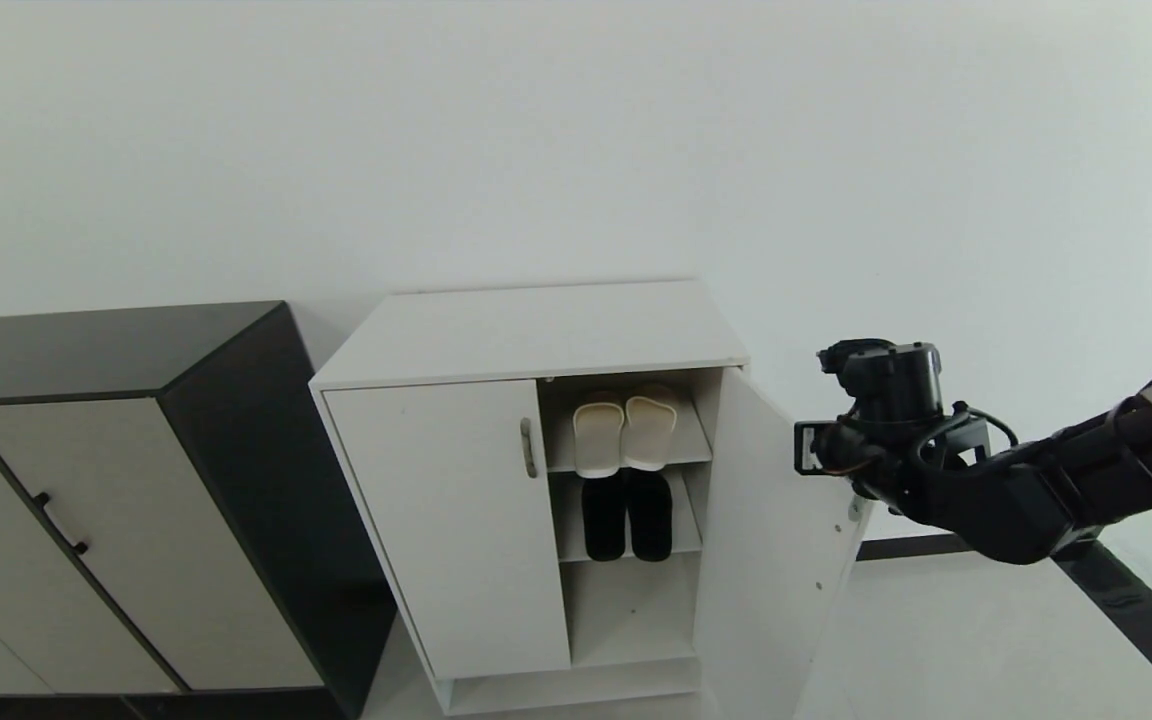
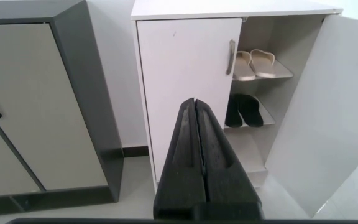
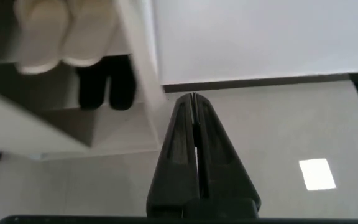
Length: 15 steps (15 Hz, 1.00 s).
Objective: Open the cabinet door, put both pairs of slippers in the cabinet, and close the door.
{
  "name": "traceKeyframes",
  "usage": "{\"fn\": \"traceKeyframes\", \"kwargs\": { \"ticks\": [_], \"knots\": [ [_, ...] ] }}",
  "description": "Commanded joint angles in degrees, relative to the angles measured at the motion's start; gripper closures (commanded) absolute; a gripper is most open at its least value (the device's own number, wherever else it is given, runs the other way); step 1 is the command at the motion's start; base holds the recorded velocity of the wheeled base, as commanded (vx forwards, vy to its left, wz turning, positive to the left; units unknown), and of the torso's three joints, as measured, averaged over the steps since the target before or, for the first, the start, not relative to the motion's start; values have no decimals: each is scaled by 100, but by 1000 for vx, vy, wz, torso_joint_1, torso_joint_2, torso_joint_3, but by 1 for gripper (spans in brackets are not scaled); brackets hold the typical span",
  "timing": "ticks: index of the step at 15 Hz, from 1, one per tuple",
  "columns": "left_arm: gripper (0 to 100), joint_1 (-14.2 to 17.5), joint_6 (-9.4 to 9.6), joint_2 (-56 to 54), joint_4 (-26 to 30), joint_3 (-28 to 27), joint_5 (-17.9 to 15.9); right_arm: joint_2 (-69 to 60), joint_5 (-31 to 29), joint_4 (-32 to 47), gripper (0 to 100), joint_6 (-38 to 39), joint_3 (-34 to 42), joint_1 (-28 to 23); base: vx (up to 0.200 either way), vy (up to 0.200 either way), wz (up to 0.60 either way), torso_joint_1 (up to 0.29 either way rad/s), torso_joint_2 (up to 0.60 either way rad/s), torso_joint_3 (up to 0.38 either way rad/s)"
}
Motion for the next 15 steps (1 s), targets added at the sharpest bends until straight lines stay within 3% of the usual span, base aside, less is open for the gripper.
{"fn": "traceKeyframes", "kwargs": {
  "ticks": [1, 4, 5, 10, 15],
  "knots": [
    [100, 1, 2, 7, 0, 0, 4, -597, 124, -7, 100, 6, 306, 396, 0, 0, 0, 0, 0, 0],
    [100, 1, 2, 7, 0, 0, 4, -746, 370, -95, 100, 94, 464, 423, 0, 0, 0, 0, 0, 0],
    [100, 1, 2, 7, 0, 0, 4, -790, 581, -446, 100, 112, 701, 423, 0, 0, 0, 0, 0, 0],
    [100, 1, 2, 7, 0, 0, 12, -764, 590, -1211, 100, -583, 1299, 563, 0, 0, 0, 0, 0, 0],
    [100, 1, -7, 7, 0, 0, 12, -729, 563, -1457, 100, -618, 1501, 862, 0, 0, 480, 2, -1, 3]
  ]
}}
